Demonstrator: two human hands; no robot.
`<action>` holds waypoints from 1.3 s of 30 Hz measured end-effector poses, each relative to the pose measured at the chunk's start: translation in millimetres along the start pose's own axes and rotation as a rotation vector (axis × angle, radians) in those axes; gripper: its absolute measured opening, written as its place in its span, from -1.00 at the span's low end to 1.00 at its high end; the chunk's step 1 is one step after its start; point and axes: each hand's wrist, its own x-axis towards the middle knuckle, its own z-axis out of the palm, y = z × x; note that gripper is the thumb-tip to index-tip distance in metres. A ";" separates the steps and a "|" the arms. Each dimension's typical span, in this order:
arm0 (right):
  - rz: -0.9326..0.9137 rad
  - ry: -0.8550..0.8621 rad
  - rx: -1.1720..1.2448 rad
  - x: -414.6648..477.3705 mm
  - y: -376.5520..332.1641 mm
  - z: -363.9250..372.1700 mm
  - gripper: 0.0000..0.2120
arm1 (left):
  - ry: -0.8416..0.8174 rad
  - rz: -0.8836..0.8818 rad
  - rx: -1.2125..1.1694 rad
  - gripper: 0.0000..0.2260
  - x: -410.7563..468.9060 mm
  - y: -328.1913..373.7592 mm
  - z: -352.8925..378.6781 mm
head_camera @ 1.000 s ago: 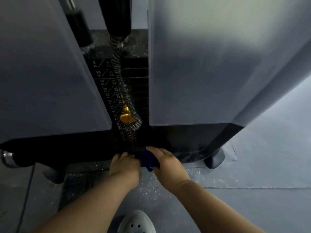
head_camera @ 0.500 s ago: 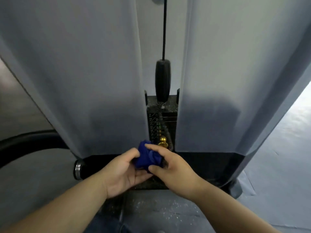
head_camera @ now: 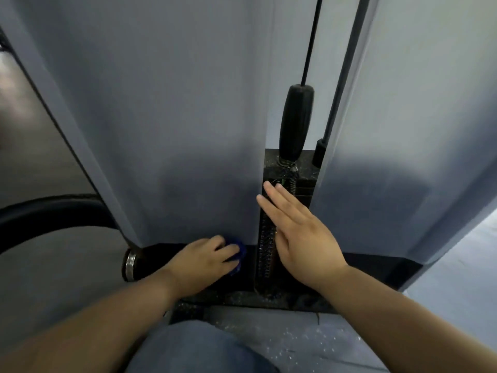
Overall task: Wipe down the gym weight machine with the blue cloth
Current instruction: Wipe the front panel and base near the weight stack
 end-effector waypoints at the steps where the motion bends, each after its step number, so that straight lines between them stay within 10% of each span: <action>1: -0.014 -0.013 -0.035 -0.7 4.0 1.4 -0.35 | -0.026 -0.021 -0.022 -0.70 -5.5 6.0 5.8; 7: -0.109 -0.016 -0.101 1.9 11.9 14.3 -0.38 | 0.368 -0.304 -0.060 -0.73 33.6 5.3 -24.6; 15: -0.115 -0.026 -0.179 2.1 14.3 18.3 -0.37 | 0.251 -0.223 -0.106 -0.72 9.9 28.0 21.7; 20: -0.189 0.011 -0.223 8.7 0.1 30.5 -0.40 | 0.485 -0.519 -0.010 -0.73 1.1 -12.7 -20.2; 26: -0.156 -0.019 -0.283 18.3 -16.2 46.9 -0.39 | 0.126 -0.354 -0.028 -0.71 -62.7 6.8 25.8; 33: -0.142 -0.021 -0.255 16.4 -18.9 53.0 -0.38 | 0.471 -0.723 0.049 -0.79 -55.7 -31.6 -27.9; 39: -0.195 -0.121 -0.275 1.1 -15.4 61.6 -0.34 | 0.119 -0.952 -0.206 -0.47 -98.0 24.4 23.3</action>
